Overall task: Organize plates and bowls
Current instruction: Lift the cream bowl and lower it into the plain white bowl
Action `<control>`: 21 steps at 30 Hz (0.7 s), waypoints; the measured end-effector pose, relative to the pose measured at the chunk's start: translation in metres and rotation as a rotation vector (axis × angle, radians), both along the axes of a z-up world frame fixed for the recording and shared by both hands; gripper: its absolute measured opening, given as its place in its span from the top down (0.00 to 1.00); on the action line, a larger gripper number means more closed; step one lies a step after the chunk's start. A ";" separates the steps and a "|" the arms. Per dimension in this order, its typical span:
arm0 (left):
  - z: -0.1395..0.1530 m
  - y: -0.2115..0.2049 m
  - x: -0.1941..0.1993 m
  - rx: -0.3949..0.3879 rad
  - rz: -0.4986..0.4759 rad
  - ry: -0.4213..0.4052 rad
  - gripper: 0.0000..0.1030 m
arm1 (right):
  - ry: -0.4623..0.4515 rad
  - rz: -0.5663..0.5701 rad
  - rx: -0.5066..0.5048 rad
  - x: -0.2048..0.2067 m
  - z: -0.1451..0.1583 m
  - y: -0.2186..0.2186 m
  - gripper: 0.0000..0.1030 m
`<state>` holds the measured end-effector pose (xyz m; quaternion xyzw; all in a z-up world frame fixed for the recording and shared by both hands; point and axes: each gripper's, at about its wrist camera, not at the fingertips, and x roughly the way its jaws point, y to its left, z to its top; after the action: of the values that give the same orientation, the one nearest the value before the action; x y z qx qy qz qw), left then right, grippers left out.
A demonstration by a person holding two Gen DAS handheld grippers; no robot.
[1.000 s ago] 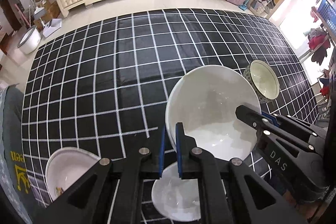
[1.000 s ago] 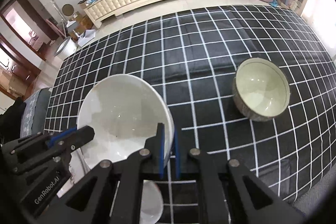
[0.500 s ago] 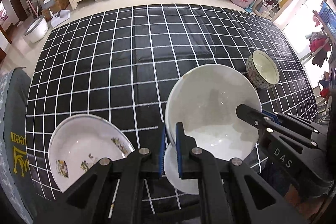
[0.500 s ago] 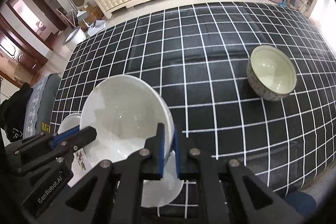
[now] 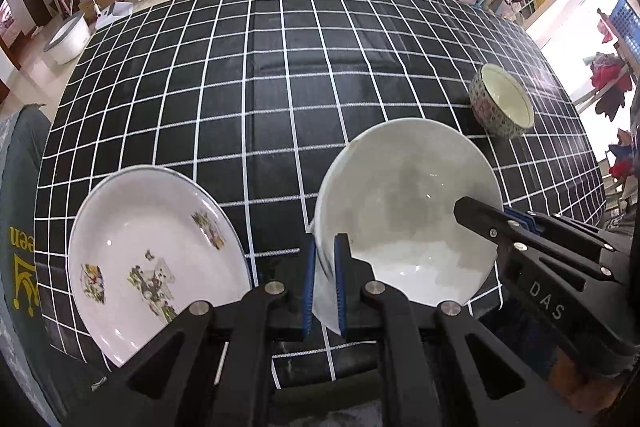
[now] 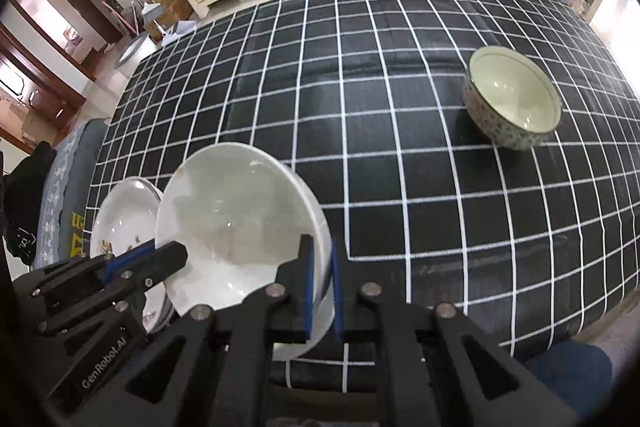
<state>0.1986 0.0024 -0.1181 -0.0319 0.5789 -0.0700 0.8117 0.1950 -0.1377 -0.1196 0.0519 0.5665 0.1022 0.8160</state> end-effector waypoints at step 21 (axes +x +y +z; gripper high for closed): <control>-0.017 0.006 -0.020 -0.014 0.024 0.057 0.92 | 0.089 -0.003 0.009 -0.014 -0.020 -0.001 0.89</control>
<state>0.1782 0.0081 -0.1355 -0.0464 0.6010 -0.0633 0.7954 0.1815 -0.1384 -0.1396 0.0610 0.6018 0.1013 0.7898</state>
